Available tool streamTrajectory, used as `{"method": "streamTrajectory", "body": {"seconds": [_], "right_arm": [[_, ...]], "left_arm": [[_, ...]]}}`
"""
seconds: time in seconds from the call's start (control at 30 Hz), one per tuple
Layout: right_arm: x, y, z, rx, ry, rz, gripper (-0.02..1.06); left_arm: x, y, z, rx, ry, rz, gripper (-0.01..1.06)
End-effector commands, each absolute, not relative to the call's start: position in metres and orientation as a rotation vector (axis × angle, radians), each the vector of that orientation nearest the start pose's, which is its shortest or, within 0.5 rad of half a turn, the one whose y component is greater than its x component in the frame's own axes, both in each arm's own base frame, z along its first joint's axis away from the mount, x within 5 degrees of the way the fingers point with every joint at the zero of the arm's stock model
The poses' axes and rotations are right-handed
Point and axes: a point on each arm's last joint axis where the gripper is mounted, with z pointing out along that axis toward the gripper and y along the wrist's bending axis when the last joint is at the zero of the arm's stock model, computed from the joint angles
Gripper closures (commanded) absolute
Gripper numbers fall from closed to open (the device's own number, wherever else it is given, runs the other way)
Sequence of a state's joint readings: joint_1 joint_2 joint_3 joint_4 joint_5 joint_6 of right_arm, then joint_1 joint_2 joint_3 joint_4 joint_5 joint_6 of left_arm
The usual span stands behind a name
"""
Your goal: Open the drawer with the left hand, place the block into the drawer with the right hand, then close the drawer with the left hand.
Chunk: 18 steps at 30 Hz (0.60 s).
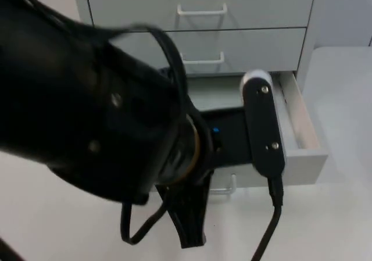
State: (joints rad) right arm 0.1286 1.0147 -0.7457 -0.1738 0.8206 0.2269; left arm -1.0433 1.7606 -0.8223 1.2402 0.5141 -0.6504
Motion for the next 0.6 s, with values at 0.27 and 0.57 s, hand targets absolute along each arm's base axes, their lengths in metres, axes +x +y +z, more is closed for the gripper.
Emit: {"method": "streamTrajectory", "body": {"seconds": [0.27,0.57], "right_arm": [[0.184,0.011,0.285,0.029,2.537,-0.072,0.26],[0.184,0.011,0.285,0.029,2.535,-0.072,0.26]], "left_arm": [[0.197,-0.257,0.124,1.666,1.851,0.429,1.05],[0.204,-0.26,0.106,1.629,1.818,0.474,1.05]]}}
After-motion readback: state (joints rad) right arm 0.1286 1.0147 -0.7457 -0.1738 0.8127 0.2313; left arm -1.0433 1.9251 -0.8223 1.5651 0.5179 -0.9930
